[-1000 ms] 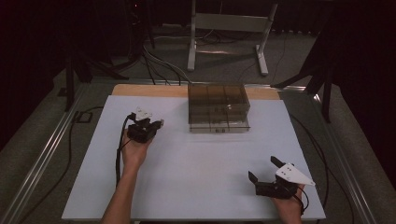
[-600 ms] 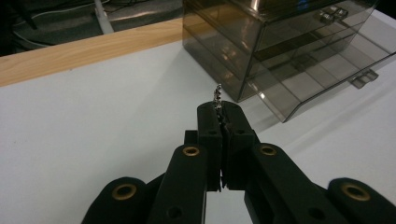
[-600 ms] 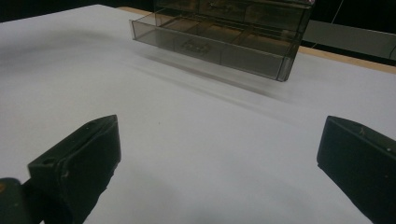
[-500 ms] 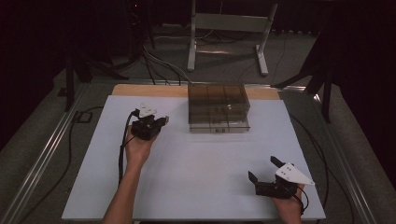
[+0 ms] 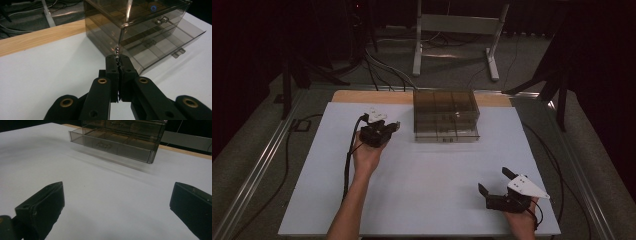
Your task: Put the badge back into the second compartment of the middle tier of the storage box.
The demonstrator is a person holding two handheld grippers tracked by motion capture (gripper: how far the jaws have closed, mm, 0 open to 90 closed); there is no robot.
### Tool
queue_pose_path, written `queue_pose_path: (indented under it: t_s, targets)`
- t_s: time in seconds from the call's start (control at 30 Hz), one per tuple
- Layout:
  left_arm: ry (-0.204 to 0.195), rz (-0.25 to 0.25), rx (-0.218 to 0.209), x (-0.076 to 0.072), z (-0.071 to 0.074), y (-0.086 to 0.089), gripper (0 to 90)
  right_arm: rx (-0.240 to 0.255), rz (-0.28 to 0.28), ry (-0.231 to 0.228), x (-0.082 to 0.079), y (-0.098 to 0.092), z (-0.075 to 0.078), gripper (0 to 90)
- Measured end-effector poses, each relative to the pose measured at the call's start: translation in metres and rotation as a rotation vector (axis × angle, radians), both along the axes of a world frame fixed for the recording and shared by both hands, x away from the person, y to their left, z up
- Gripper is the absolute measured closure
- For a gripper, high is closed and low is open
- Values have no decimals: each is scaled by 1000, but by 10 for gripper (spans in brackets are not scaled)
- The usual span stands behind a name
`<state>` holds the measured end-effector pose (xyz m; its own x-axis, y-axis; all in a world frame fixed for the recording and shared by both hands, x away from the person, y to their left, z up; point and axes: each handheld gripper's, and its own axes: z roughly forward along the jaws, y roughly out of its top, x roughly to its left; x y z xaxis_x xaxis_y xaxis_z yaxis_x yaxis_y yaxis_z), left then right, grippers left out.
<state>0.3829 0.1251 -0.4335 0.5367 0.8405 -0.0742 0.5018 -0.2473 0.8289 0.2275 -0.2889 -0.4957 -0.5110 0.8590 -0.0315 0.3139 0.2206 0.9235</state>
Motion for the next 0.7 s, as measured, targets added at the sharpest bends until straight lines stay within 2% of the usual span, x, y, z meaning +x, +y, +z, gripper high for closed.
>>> queue_pose_path:
  t_s: [0.7]
  targets:
    - [-9,-42,7,9,6,-26,893,0,2,1,0,-1,0,0]
